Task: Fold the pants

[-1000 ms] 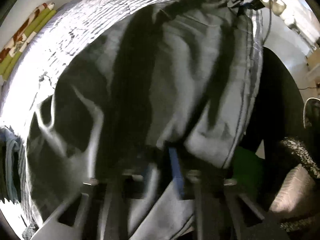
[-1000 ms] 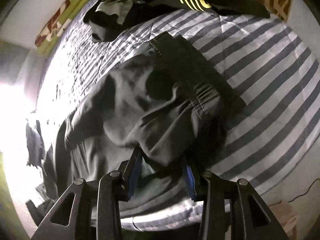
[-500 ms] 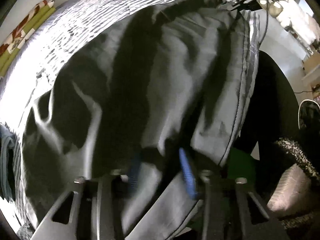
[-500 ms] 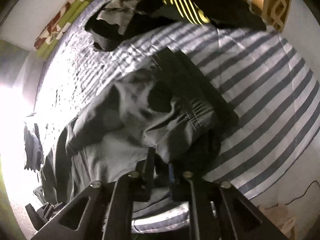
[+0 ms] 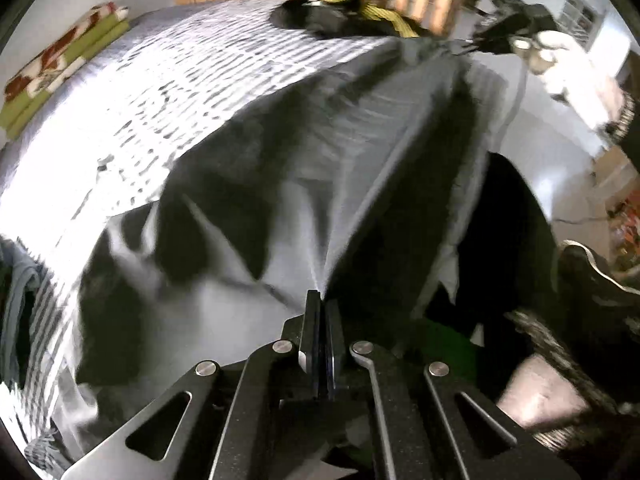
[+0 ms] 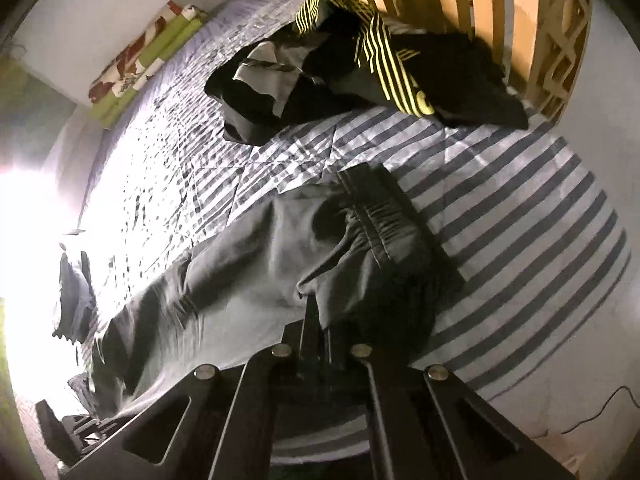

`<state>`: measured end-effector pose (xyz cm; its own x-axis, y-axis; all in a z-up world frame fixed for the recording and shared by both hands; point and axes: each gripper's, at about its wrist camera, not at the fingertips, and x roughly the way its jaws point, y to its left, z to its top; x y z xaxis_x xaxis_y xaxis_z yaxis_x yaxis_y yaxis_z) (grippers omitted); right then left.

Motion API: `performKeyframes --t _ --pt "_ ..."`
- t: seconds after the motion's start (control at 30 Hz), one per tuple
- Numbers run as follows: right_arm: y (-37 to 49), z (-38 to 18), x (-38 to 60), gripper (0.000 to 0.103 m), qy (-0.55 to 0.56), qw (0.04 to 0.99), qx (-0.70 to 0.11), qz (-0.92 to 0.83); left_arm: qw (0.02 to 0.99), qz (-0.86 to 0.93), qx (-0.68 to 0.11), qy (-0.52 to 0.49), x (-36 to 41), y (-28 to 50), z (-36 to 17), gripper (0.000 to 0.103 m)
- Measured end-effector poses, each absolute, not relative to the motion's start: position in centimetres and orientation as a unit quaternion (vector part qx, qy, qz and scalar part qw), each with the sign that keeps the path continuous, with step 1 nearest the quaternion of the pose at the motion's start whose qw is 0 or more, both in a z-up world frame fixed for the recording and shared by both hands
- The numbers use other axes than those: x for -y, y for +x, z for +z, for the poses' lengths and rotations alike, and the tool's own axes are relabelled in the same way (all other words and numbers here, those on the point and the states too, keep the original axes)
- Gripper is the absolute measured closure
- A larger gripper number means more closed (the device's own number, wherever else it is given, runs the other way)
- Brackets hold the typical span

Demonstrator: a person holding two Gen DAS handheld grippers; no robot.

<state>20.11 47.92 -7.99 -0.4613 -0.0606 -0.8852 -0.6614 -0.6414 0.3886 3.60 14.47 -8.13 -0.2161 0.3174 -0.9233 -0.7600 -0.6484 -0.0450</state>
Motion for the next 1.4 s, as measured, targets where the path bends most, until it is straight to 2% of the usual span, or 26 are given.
performKeyframes --t 0.17,0.27,0.37,0.43,0.5,0.63,0.73,0.83,0.93,1.0,1.03,1.17,1.2,1.27,1.3,1.4 --pt "22.1 -10.3 -47.5 0.101 -0.495 0.201 -0.362 0.764 0.388 0.704 -0.246 -0.541 -16.0 6.2 -11.1 0.101" --pt "22.2 -12.1 -47.6 0.097 -0.51 0.184 -0.367 0.756 0.382 0.69 -0.243 -0.564 -16.2 6.2 -12.6 0.098" --pt "22.8 -12.9 -49.0 0.09 -0.486 0.139 -0.431 0.748 0.388 0.699 -0.226 -0.557 -15.8 5.9 -10.9 0.094" --pt "23.5 -13.1 -50.2 0.082 -0.452 0.117 -0.477 0.745 0.387 0.709 -0.215 -0.549 -15.3 5.9 -9.4 0.093" --pt "23.8 -13.2 -50.7 0.082 -0.455 0.145 -0.475 0.739 0.376 0.724 -0.193 -0.545 -14.5 5.4 -8.2 0.091" --pt "23.0 -13.0 -49.7 0.083 -0.521 0.258 -0.353 0.733 0.329 0.765 -0.122 -0.539 -10.7 4.0 -6.6 0.091" --pt "23.1 -11.2 -48.4 0.082 -0.51 0.293 -0.316 0.744 0.263 0.811 -0.022 -0.523 -4.6 3.3 -5.1 0.09" --pt "22.0 -7.7 -45.6 0.082 -0.495 0.322 -0.238 0.771 0.182 0.85 0.082 -0.487 2.6 4.1 -3.6 0.089" --pt "20.4 -4.7 -43.1 0.082 -0.482 0.319 -0.185 0.795 0.093 0.879 0.188 -0.427 10.9 6.0 -1.8 0.083" --pt "18.7 -2.4 -40.6 0.082 -0.468 0.281 -0.17 0.82 0.025 0.896 0.241 -0.373 16.2 7.7 -0.7 0.069" --pt "17.3 -1.4 -38.7 0.082 -0.466 0.243 -0.162 0.835 -0.007 0.9 0.263 -0.349 18.8 8.7 -0.2 0.065" --pt "11.2 0.9 -29.4 0.082 -0.474 0.087 -0.095 0.871 -0.087 0.888 0.318 -0.319 27.3 10.4 0.2 0.057" --pt "9.9 1.0 -26.9 0.081 -0.475 0.05 -0.078 0.875 -0.092 0.886 0.32 -0.324 28.4 9.9 0.0 0.048" --pt "7.1 0.7 -20.5 0.073 -0.481 -0.039 -0.049 0.874 -0.1 0.876 0.325 -0.342 30.0 8.0 -1.1 0.038" --pt "5.9 0.1 -17.3 0.069 -0.488 -0.079 -0.044 0.868 -0.101 0.872 0.331 -0.347 30.5 7.2 -1.5 0.036" --pt "3.1 -2.1 -8.9 0.068 -0.511 -0.164 -0.03 0.843 -0.057 0.862 0.332 -0.379 30.4 2.5 -3.3 0.028"
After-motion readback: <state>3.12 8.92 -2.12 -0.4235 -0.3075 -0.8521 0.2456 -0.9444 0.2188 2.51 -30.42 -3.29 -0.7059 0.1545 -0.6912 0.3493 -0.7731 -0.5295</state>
